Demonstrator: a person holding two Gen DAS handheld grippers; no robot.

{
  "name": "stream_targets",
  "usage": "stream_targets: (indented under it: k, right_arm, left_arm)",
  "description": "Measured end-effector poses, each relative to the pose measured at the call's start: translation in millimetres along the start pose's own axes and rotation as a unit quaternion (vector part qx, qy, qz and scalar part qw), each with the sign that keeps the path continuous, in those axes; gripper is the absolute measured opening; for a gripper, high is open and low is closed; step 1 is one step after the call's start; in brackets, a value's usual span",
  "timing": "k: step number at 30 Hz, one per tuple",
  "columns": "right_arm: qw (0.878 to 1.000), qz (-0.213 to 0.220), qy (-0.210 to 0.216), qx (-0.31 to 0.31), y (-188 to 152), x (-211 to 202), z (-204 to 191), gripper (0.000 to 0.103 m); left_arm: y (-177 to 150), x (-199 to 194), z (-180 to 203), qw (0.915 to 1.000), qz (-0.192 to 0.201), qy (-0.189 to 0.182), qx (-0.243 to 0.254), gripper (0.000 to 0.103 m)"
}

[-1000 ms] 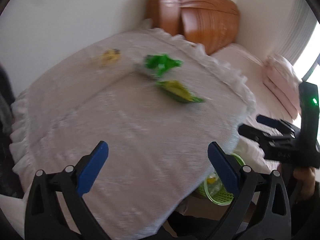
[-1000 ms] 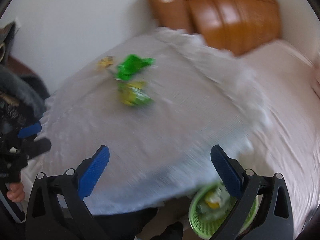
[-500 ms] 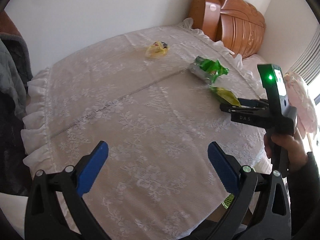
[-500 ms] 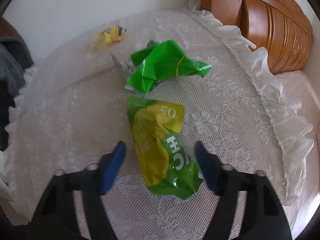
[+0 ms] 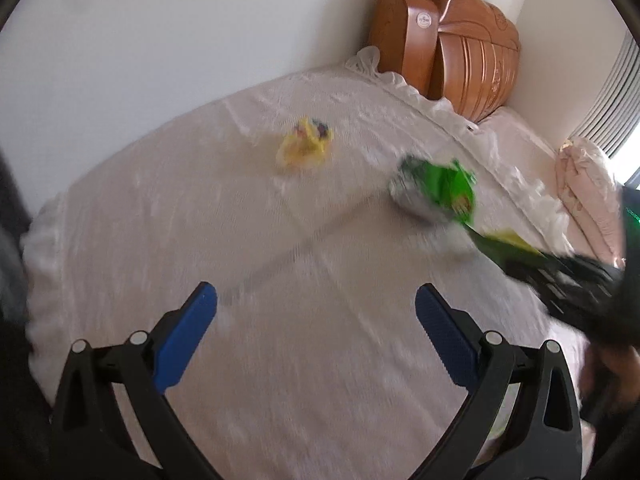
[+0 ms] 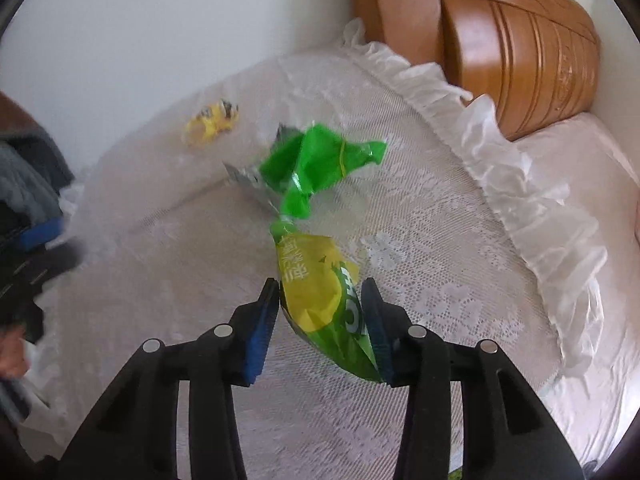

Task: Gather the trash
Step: 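Grasp the yellow cartoon packet with the left gripper while the right gripper holds the snack packet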

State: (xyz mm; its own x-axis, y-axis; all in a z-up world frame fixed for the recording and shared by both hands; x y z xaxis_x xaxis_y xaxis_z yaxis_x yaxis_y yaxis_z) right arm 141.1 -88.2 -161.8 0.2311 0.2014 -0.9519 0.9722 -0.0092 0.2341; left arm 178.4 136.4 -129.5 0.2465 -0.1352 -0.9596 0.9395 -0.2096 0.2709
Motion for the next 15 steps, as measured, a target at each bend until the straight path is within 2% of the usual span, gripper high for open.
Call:
stream_targets:
  k: [7,13,15]
  right_arm:
    - [0.999,0.01,0.021,0.037,0,-14,-1,0.043]
    - [0.997,0.002,0.028,0.074,-8,-13,14,0.043]
    - [0.996,0.001,0.028,0.087,-12,-12,19,0.043]
  left_arm:
    - [92,55,-4,0.9993,0.006,0.015,0.033,0.095]
    - [137,104,0,0.9982,-0.02,0.024,0.052,0.075]
    - [144,116,-2,0.9981,-0.03,0.021,0.05,0.061]
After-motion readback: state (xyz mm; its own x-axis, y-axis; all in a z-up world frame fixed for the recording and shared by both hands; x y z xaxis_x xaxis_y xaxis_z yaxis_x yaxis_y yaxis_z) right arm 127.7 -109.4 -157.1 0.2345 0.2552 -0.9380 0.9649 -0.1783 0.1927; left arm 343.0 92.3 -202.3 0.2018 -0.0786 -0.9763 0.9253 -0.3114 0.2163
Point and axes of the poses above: each gripper's, at about its wrist camera, not at the fingertips, and x roughly the way its jaws point, z to its right, y to its top, the point moved 3 cm from there along x, roughly the way its jaws point, and after that the axes turned 14 degrees about -z, right-handed, at the moved point
